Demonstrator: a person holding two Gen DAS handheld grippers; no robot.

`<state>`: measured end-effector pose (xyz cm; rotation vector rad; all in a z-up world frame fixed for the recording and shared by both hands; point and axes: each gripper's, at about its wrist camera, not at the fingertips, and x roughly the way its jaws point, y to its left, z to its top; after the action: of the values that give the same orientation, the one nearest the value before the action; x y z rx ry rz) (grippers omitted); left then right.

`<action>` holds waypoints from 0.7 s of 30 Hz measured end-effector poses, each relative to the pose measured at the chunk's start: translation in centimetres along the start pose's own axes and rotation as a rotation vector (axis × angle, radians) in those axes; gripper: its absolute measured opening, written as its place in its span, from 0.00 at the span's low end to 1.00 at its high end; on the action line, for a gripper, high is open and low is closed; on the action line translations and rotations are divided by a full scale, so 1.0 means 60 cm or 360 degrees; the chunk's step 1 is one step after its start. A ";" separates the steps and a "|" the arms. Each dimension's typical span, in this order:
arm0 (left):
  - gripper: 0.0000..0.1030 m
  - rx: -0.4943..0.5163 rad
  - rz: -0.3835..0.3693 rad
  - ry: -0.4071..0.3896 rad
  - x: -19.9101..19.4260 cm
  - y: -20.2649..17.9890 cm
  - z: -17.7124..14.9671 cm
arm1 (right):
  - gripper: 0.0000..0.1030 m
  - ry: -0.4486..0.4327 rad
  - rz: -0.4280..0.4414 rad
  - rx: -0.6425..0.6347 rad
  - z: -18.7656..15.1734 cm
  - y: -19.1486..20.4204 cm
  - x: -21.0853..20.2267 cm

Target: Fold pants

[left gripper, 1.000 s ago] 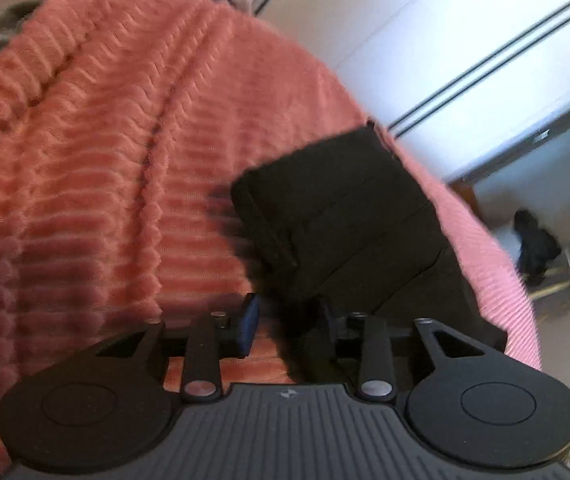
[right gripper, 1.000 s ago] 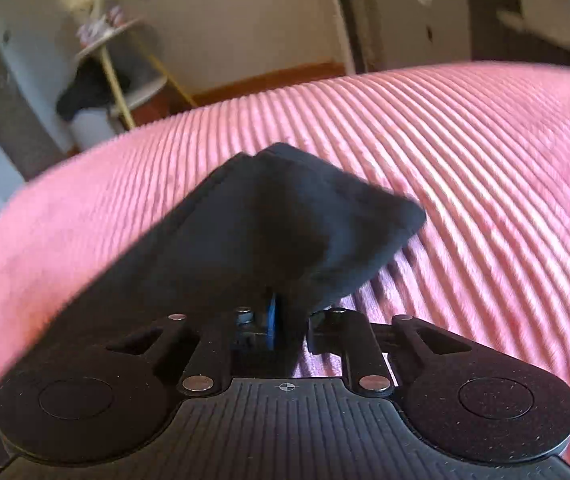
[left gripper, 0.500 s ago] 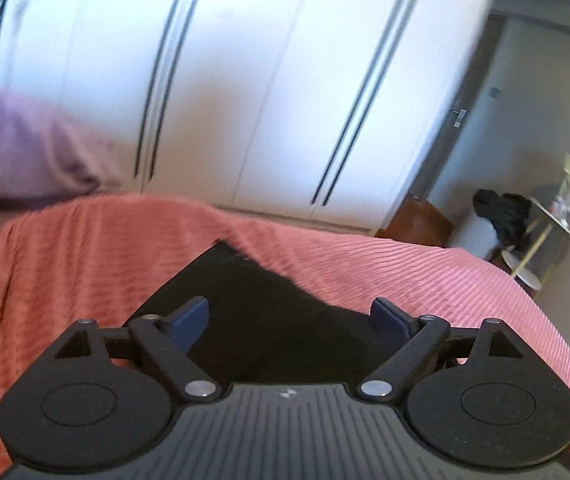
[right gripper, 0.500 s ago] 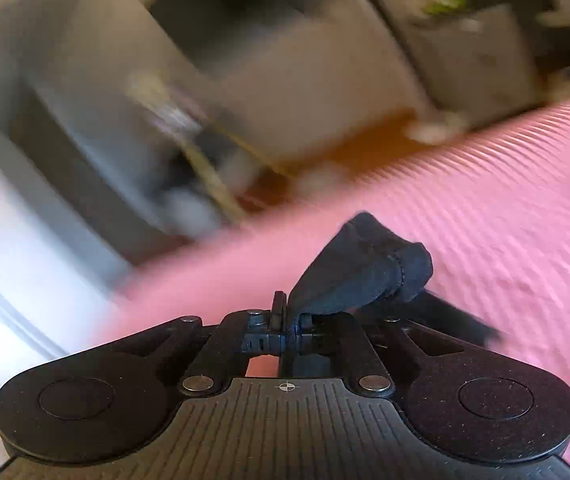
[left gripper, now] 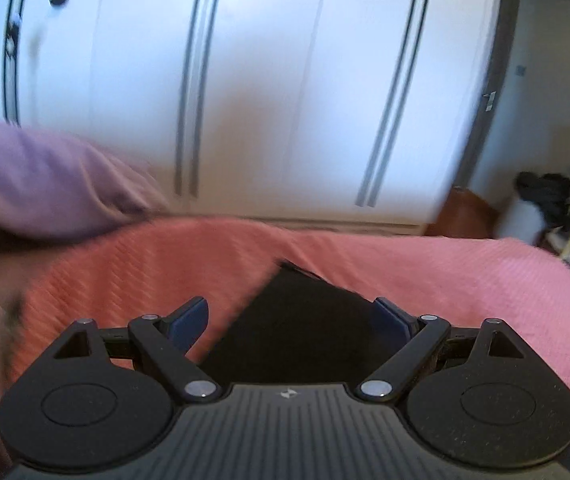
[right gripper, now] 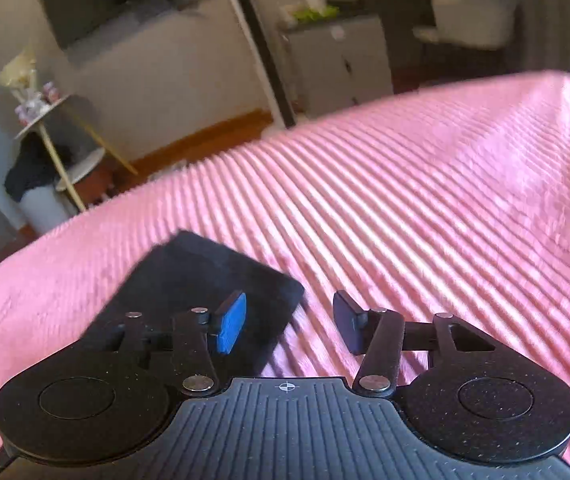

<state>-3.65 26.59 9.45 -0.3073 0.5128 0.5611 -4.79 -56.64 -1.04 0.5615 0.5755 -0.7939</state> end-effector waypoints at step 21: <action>0.96 -0.0158 -0.0150 0.0235 0.081 -0.163 -0.164 | 0.53 0.1023 0.1497 -0.1173 -0.393 0.804 -0.051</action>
<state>1.80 16.75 -0.01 -0.4679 0.6107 0.4750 24.95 -11.94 -3.99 0.3173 1.0091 0.5231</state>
